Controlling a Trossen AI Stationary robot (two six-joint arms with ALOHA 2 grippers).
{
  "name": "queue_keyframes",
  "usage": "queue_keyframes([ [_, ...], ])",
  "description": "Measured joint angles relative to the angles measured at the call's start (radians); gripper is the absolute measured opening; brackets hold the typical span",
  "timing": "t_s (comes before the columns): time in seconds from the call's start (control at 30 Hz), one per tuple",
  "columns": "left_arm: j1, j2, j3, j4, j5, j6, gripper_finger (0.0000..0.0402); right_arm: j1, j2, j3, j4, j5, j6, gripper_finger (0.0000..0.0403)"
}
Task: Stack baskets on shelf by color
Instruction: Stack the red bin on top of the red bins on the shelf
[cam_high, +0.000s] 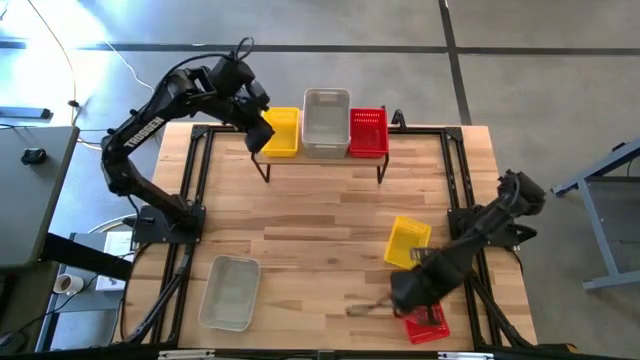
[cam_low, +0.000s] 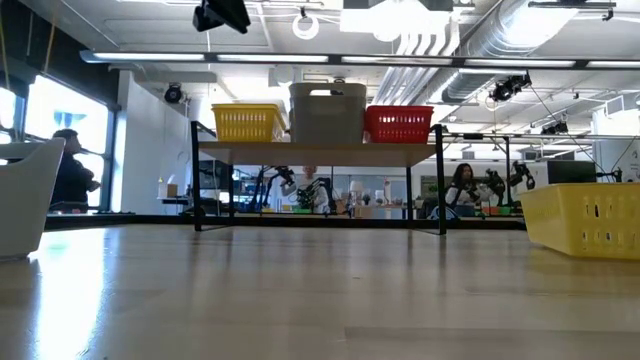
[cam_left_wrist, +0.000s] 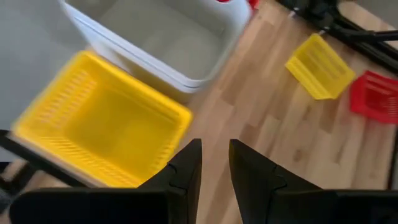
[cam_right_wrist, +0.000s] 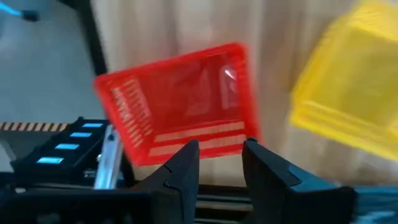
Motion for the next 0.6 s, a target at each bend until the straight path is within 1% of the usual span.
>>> queue_keyframes([
  [0.27, -0.140, 0.000, 0.000, -0.001, -0.015, -0.130, 0.0073, 0.175, -0.019, -0.091, 0.168, 0.009, 0.075, 0.0108],
  [0.6, -0.309, 0.000, 0.000, -0.007, -0.090, -0.254, 0.0074, 0.296, -0.018, -0.218, 0.457, 0.043, 0.210, 0.0108],
])
